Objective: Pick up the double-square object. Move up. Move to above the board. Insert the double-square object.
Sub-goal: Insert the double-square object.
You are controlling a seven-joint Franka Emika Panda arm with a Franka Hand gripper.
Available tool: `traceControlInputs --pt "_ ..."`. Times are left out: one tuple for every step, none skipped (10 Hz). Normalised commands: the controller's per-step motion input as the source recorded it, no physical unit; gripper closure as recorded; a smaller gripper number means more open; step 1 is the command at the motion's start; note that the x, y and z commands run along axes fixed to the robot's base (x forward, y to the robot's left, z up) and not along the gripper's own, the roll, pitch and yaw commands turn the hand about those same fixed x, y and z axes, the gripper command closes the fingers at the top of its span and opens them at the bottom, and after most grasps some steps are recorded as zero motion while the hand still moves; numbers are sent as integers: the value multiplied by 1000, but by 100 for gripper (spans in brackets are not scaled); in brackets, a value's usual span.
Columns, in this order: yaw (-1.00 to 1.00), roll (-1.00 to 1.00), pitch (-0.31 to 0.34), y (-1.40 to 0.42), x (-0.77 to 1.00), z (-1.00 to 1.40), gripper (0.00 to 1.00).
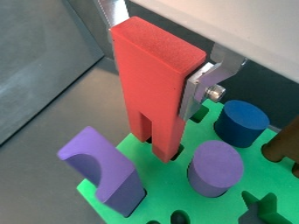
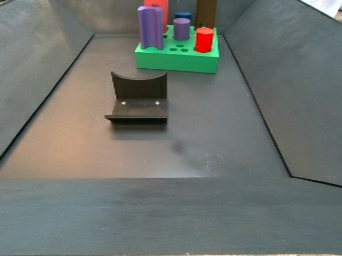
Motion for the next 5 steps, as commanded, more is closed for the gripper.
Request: traceControlInputs --pt "89 191 59 -234 91 -289 100" --pt "63 167 71 -214 103 -229 100" --pt "57 127 83 -160 140 -151 100" --pt "77 143 77 -180 111 -146 100" --pt "114 137 74 -171 111 -126 100"
